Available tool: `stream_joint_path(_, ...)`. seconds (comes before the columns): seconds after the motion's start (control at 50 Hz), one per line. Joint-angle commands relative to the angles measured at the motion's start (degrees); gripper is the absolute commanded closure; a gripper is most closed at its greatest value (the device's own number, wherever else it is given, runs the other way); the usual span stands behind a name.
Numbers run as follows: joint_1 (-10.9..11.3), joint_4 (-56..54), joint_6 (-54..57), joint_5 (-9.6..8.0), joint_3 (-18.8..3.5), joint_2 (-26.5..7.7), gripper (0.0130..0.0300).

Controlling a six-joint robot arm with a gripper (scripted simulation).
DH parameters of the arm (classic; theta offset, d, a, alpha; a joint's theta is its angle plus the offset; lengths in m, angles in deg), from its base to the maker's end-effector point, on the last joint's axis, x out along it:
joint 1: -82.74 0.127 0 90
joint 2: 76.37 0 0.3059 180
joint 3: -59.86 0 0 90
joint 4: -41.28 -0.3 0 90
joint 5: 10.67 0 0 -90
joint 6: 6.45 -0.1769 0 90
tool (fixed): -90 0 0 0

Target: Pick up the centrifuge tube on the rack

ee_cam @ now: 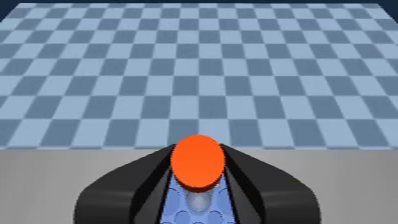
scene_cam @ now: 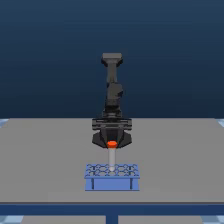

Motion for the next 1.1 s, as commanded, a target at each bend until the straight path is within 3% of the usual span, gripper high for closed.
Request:
stream_joint_path(0.02,0.0,-0.8,0.8,-0.19,-0.1,0.1,0.0300)
stream_joint_path(0.74,0.0,-7.2,7.1,-1.68,-0.9,0.8,0.0300)
stream_joint_path(1.1,0.0,-7.0,6.9,-3.90,-2.1,1.8,0.0300)
